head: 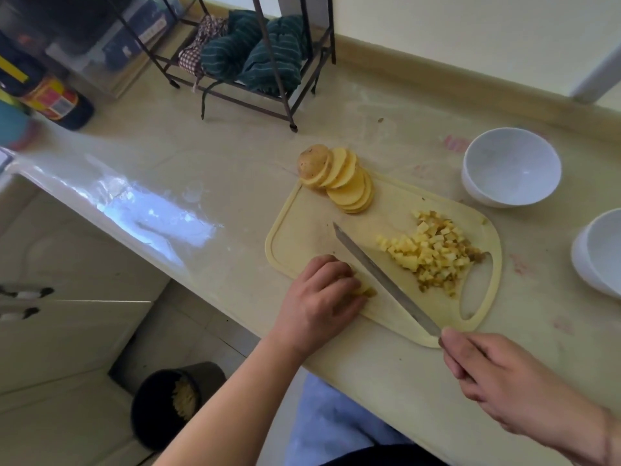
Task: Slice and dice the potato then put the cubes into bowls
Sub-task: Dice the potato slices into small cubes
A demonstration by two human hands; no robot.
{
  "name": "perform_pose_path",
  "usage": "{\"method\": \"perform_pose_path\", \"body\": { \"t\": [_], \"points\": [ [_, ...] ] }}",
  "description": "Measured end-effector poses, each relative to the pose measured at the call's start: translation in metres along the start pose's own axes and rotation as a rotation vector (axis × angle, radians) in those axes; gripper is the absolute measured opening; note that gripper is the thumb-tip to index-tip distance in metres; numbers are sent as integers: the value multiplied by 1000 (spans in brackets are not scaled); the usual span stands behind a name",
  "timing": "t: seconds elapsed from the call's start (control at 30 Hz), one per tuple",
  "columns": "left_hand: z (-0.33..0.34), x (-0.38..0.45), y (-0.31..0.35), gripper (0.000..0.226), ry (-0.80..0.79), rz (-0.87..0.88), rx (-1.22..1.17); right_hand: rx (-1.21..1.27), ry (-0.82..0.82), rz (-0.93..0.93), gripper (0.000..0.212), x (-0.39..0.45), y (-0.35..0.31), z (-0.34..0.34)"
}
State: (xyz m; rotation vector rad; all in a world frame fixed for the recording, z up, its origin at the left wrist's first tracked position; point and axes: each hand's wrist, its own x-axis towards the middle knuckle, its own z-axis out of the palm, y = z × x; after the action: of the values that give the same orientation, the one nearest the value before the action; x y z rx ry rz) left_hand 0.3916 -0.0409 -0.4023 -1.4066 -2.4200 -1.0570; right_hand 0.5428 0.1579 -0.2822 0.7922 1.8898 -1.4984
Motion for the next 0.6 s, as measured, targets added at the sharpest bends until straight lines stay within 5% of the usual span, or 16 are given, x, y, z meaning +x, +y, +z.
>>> {"method": "perform_pose_path", "body": {
  "t": [0.6],
  "points": [
    [6, -2, 3, 5, 37, 48, -17, -7, -33, -25, 71, -7, 4, 4]
  ]
}}
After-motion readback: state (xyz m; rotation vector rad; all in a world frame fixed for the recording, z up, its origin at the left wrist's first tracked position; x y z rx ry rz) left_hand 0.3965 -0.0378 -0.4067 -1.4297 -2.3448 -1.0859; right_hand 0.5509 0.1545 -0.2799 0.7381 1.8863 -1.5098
